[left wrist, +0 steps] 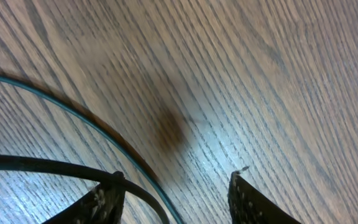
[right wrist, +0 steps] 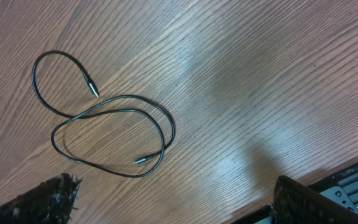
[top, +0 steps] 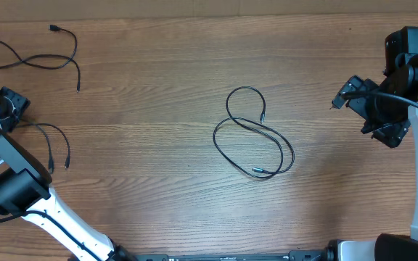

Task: Untangle cables

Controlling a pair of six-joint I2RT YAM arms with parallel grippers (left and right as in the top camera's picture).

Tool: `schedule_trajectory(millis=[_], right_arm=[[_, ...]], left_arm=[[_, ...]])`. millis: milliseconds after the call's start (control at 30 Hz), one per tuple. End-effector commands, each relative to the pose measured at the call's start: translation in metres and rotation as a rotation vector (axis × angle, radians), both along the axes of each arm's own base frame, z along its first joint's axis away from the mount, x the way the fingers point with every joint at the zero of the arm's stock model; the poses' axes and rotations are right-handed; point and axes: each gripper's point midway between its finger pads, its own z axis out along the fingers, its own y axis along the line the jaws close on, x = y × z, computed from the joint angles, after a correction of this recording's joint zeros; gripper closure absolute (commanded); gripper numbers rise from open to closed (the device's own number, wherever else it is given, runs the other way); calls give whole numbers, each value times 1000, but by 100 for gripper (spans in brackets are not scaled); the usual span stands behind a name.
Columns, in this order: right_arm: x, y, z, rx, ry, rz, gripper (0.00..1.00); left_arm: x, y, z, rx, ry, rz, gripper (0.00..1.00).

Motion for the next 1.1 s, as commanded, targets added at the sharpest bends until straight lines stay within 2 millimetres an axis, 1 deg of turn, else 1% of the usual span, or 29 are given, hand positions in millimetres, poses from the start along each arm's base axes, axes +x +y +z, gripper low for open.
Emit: schedule_trajectory(millis=[0, 133, 233, 367, 633, 800, 867, 1000, 1067], right_arm=[[2, -3, 1, -13, -5, -9, 0], [2, -3, 1, -13, -5, -9, 0], [2, -3, 1, -13, -5, -9, 0], [2, -3, 1, -13, -5, -9, 0], [2, -3, 1, -13, -5, -9, 0], [2, -3, 1, -13, -5, -9, 0], [2, -3, 1, -13, -5, -9, 0], [2, -3, 1, -13, -5, -9, 0], [2, -3, 1, -13, -5, -9, 0]], left_arm=[[3, -5, -9, -17, 6, -13, 46], [3, -6, -10, -18, 8, -13, 49], [2, -7, -11, -22, 12, -13, 45], [0, -9, -18, -23, 21, -13, 44], [1, -7, -18, -14, 15, -12, 46], [4, -5, -17, -5, 4, -12, 62], [3, -5, -20, -5, 9, -11, 63], [0, -7, -33, -26, 34, -12, 63], [-2, -9, -40, -36, 48, -12, 71]])
